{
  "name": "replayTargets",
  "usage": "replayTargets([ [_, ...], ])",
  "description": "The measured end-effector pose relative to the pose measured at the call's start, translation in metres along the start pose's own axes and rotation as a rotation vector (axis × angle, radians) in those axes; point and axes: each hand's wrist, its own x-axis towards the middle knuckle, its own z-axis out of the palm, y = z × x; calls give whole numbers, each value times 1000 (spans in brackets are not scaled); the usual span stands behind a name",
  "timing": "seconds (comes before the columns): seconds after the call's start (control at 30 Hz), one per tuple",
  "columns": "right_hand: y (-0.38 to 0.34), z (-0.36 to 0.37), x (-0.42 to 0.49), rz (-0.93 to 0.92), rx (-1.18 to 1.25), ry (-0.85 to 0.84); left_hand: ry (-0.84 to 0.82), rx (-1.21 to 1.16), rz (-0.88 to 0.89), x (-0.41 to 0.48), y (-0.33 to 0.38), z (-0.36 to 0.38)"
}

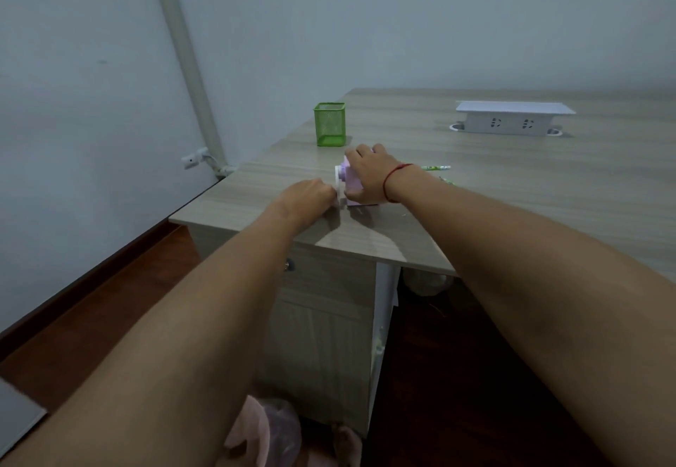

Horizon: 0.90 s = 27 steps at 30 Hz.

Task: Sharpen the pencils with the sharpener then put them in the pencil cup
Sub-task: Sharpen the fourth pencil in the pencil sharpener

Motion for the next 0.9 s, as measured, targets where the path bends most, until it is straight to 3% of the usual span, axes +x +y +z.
replayTargets([
  [0.23, 2, 1, -3, -31, -25, 64, -85, 43, 19, 35, -20, -3],
  [0.47, 9, 10, 4, 1, -4, 42, 108, 208, 89, 54, -33, -21],
  [0.6, 10, 9, 4, 1, -18, 54, 199, 227, 156, 52, -31, -39],
  [0.9, -2, 4, 4, -11, -114, 2, 296, 140, 109, 18, -21, -44],
])
